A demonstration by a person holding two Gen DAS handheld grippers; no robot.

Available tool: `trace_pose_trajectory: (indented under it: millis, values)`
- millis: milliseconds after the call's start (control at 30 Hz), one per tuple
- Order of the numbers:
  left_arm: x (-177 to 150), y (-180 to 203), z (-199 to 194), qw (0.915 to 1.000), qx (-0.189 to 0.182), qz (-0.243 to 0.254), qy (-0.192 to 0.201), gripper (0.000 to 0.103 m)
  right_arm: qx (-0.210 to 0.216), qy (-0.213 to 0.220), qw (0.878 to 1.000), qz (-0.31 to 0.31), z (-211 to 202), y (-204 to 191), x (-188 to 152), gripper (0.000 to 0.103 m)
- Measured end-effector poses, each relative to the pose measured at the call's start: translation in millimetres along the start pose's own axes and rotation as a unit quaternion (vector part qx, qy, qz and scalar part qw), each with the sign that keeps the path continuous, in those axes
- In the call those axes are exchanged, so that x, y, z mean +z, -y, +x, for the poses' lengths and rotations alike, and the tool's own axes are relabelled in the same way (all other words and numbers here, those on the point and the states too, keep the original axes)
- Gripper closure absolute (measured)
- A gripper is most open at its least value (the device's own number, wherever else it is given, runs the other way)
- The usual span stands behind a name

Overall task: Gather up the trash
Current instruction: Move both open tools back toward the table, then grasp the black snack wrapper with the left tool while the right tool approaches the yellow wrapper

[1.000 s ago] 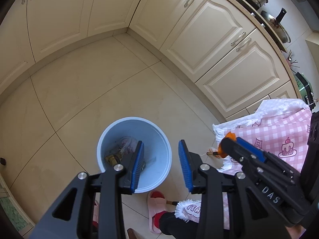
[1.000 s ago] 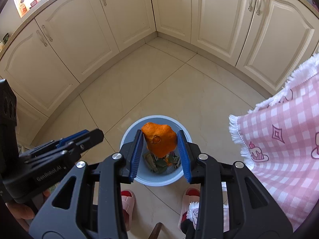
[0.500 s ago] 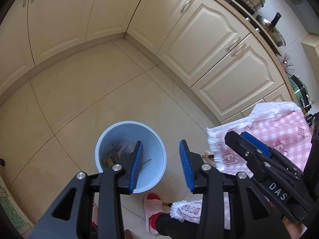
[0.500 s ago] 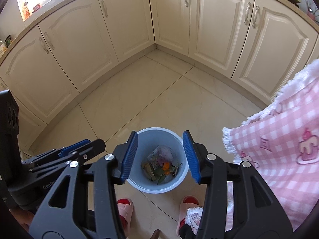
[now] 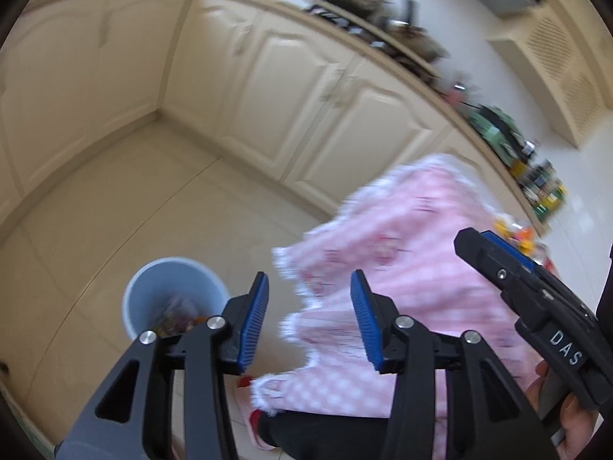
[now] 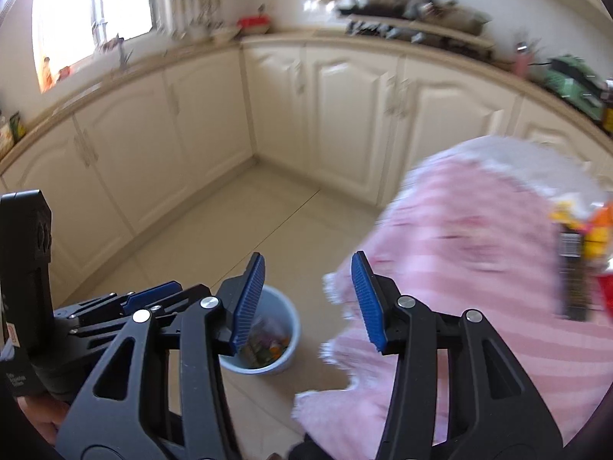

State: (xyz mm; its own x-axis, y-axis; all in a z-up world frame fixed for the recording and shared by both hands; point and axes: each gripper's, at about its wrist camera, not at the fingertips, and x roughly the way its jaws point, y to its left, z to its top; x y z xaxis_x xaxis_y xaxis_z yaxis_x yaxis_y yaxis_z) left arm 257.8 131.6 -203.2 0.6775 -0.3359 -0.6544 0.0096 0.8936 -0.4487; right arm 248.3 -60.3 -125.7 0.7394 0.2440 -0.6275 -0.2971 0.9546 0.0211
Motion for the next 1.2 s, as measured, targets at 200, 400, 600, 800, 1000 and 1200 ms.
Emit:
trace_pose_trajectory:
  millis: [200,400,600,800,1000,1200]
  values:
    - [3.2,102.1,-1.3,0.9954,-0.054,0.077,-0.017,0.052,-0.069,0.046,0.996,0.033,-70.8,78.1,-8.9,0.054]
    - [-5.3,196.7,16.8,0.9849,-0.088,0.145,-0.034,0.043,-0.129,0.067,0.985,0.095,-113.4,169.4,-23.1,0.051]
    - [-7.4,257.1,57.5,0.9780,-0.076,0.182,-0.067,0.040,-0.154,0.068,0.975,0.148,-128.7,229.4,-41.0,0.049]
    - [-11.3,290.7,97.6,0.9714,-0.044,0.213,-0.094,0.040,-0.157,0.056,0.971,0.171,-119.0,257.1,-48.7,0.047]
    - [-15.8,306.3,122.0,0.9610,0.004,0.258,-0.099,0.040,-0.150,0.058,0.971,0.177,-112.7,265.4,-47.3,0.045]
    - [-10.9,298.5,118.4,0.9598,-0.032,0.263,-0.094,0.084,-0.151,0.056,0.973,0.163,-111.1,263.5,-38.5,0.044]
